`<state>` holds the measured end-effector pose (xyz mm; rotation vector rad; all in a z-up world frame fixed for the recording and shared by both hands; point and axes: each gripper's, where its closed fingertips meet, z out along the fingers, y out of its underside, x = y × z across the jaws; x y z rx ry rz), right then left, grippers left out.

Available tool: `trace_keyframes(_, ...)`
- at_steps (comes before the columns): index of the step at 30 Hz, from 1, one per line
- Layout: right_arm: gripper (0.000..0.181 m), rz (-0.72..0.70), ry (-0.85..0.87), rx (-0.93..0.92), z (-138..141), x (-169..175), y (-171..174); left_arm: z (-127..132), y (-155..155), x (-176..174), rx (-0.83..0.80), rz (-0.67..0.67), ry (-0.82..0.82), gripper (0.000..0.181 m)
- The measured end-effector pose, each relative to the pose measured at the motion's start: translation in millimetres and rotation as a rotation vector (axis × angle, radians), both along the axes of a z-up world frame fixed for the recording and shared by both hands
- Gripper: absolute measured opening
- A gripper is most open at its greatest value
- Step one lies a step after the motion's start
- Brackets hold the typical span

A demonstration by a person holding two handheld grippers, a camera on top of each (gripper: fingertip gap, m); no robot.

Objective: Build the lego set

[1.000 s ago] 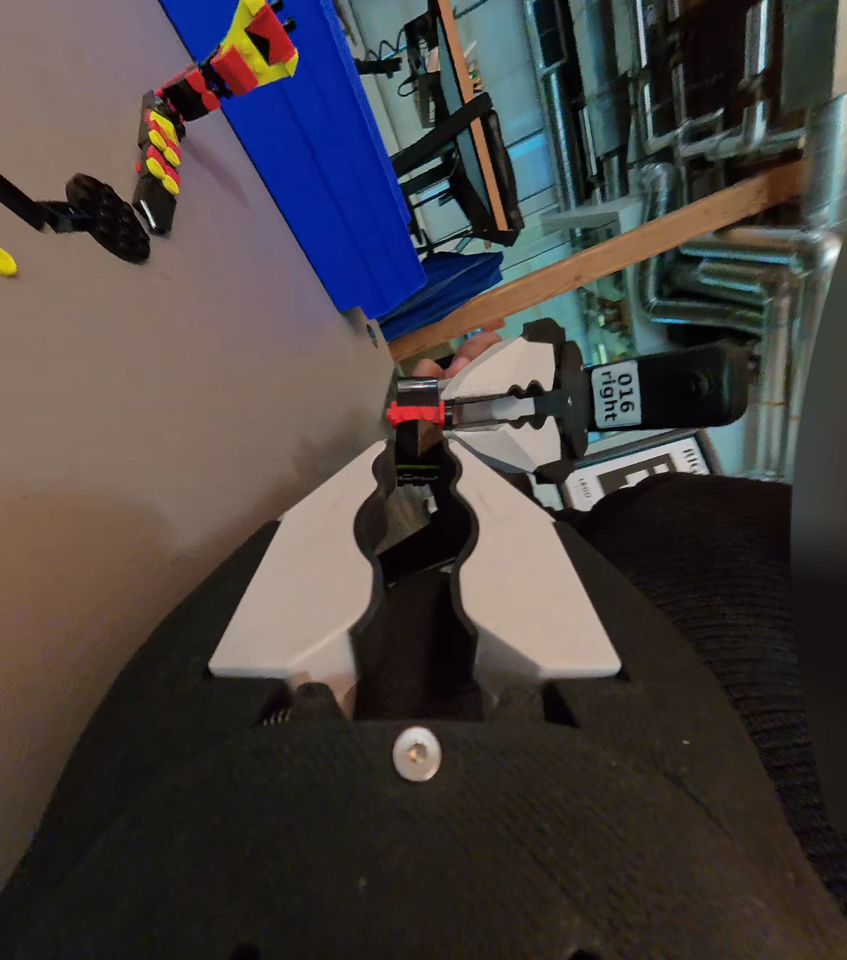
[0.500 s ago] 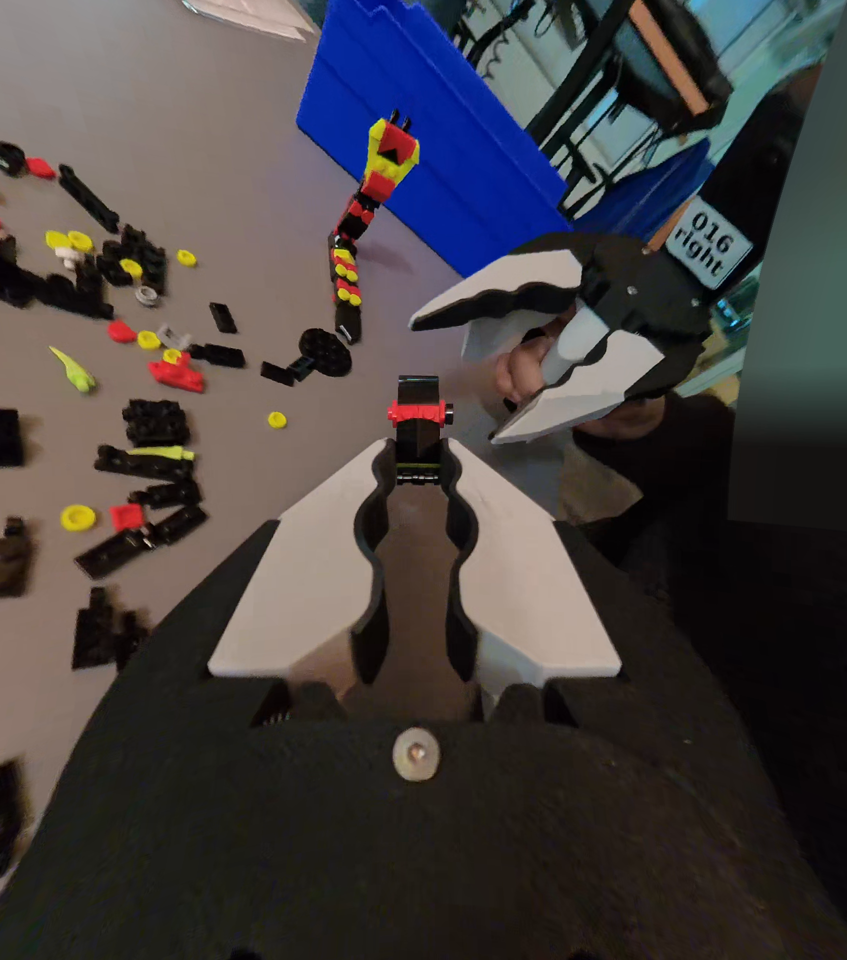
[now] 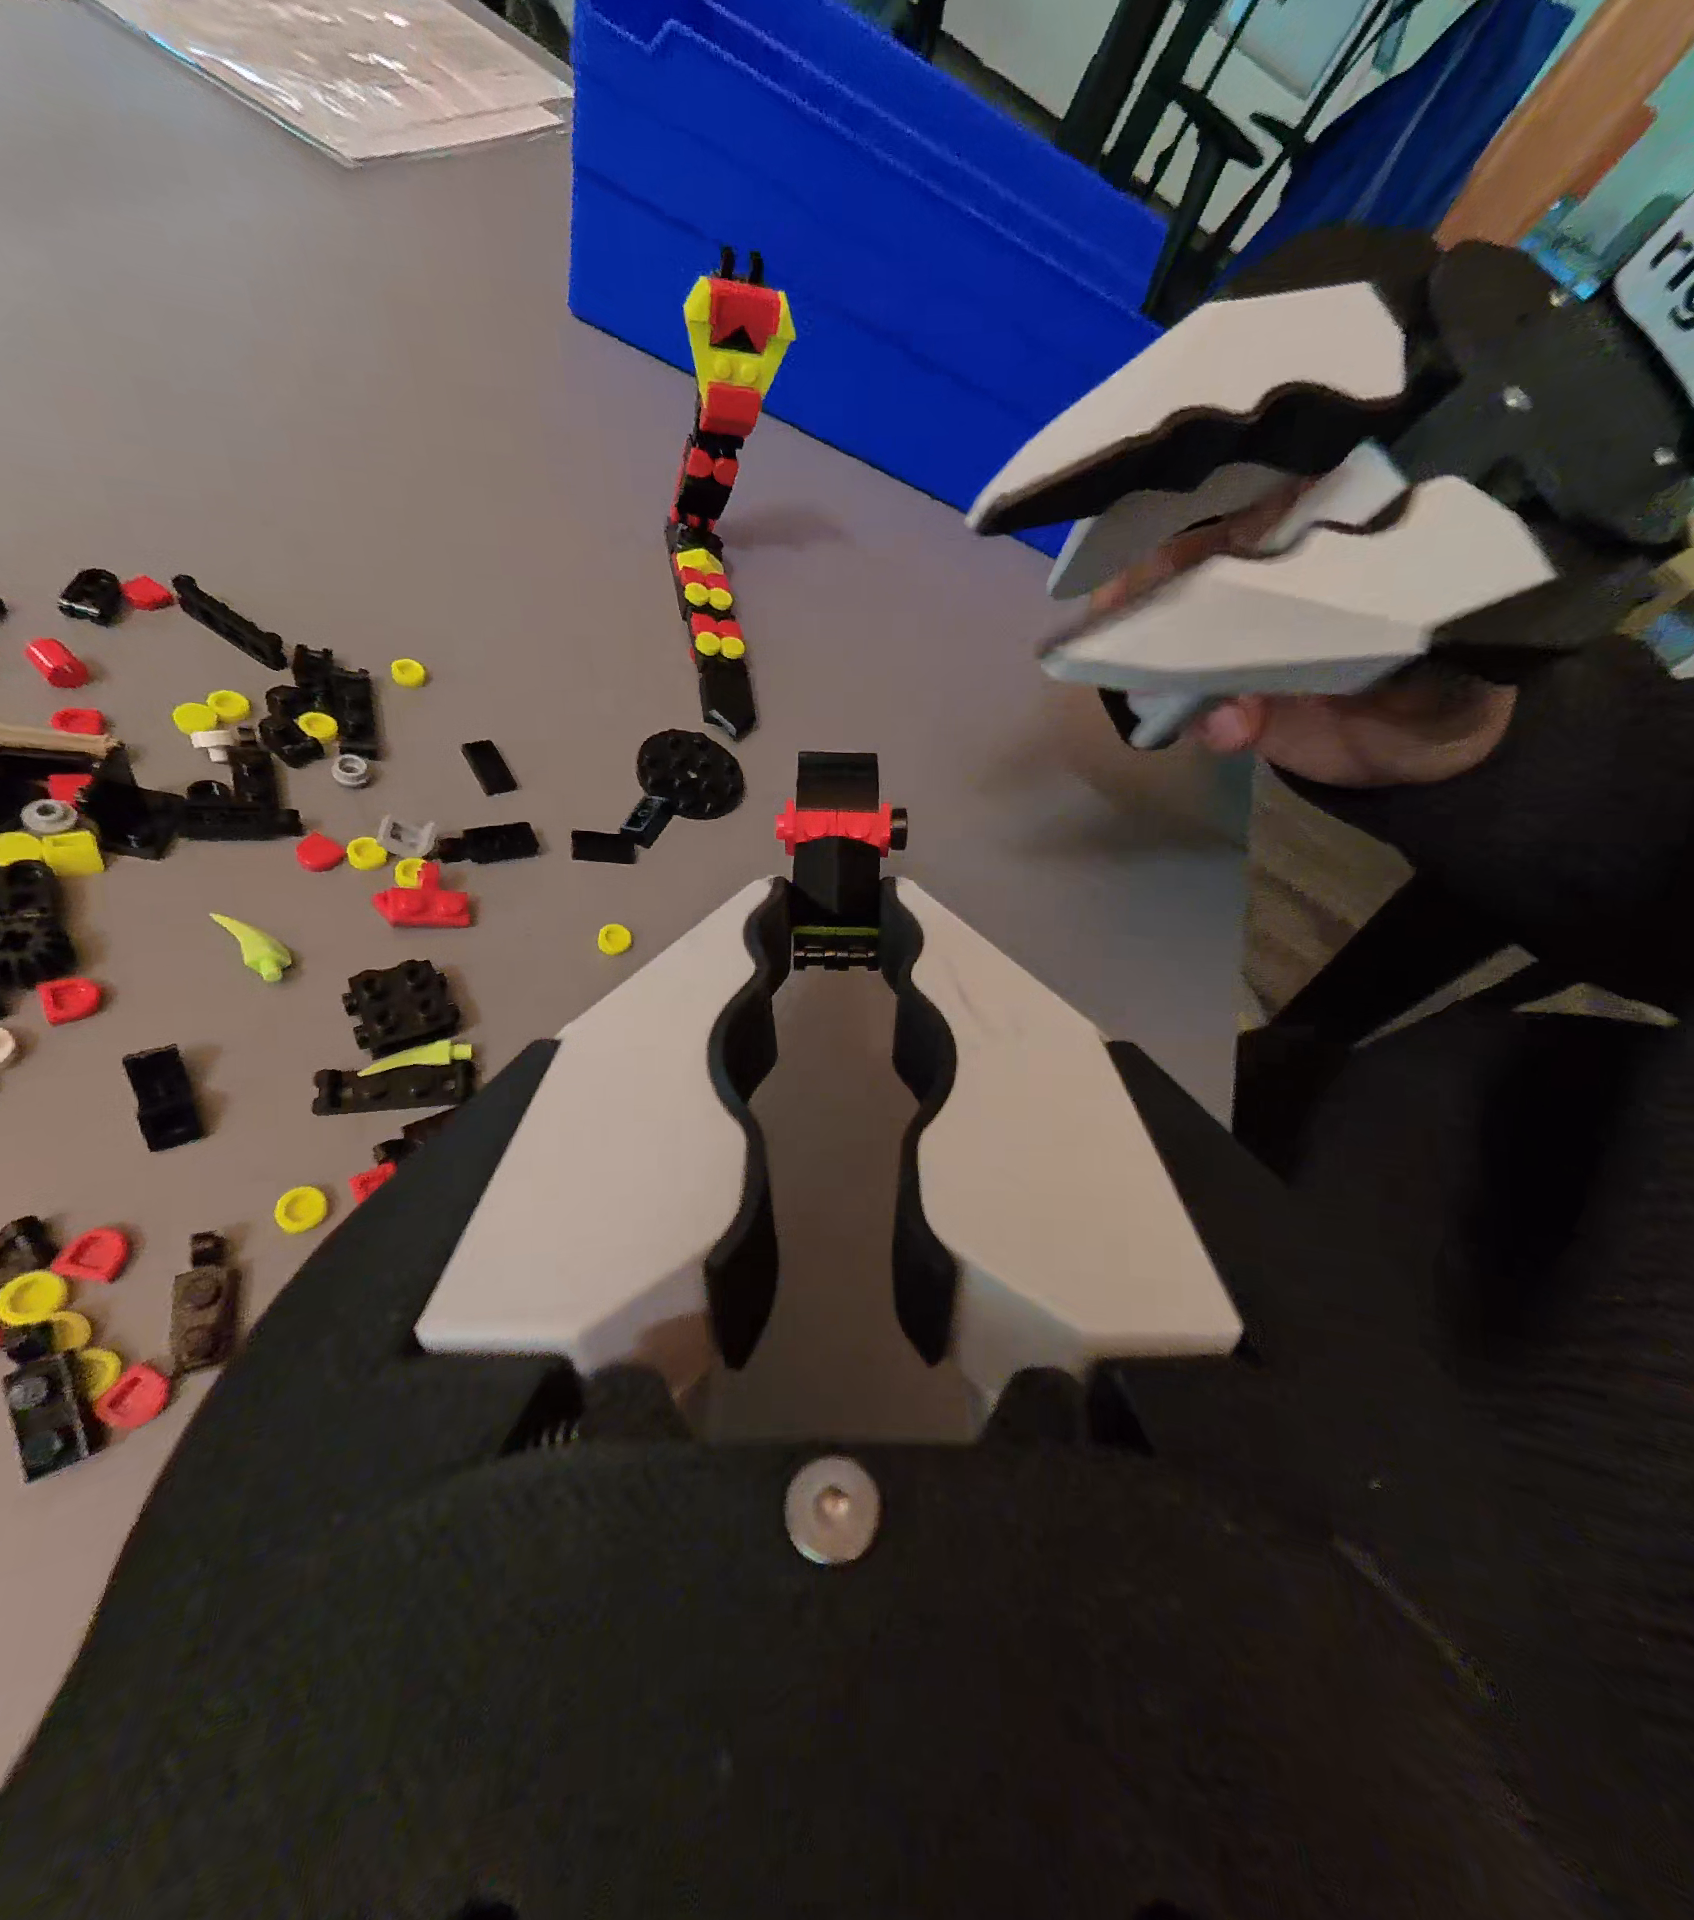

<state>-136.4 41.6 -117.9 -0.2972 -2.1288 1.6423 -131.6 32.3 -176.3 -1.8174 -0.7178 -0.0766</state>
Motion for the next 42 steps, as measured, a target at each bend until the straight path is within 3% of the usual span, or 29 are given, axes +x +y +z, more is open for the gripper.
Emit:
trace_keyframes(1, 0.024, 0.046, 0.005, -0.031, 2, 7, -5, 0, 0, 0, -0.014, 0.005, 0.020, 0.013)
trace_keyframes(5, 0.034, 0.124, -0.049, -0.010, -12, 11, -19, 1, 0, 1, -0.016, 0.014, 0.046, 0.013)
trace_keyframes(8, 0.038, 0.144, -0.099, -0.095, -2, 8, -18, 4, -2, -4, 0.022, 0.040, 0.031, 0.013)
trace_keyframes(14, 0.027, 0.048, 0.099, 0.042, -4, -21, 11, 4, 4, 0, 0.159, 0.068, -0.121, 0.013)
trace_keyframes(18, 0.049, -0.049, 0.136, 0.007, -8, -39, 20, 4, 13, 6, 0.187, 0.037, -0.165, 0.013)
trace_keyframes(23, 0.078, -0.047, -0.019, -0.030, -17, -38, 12, 0, 24, 19, 0.140, -0.036, -0.135, 0.013)
trace_keyframes(30, 0.068, 0.004, -0.369, -0.296, -2, -43, 22, -8, 30, 35, -0.004, -0.110, 0.014, 0.013)
trace_keyframes(35, 0.056, 0.019, -0.426, -0.400, 9, -42, 27, -13, 27, 31, -0.026, -0.084, 0.003, 0.013)
trace_keyframes(42, 0.050, 0.025, -0.371, -0.338, 6, -34, 23, -25, 16, 19, -0.181, -0.037, 0.111, 0.013)
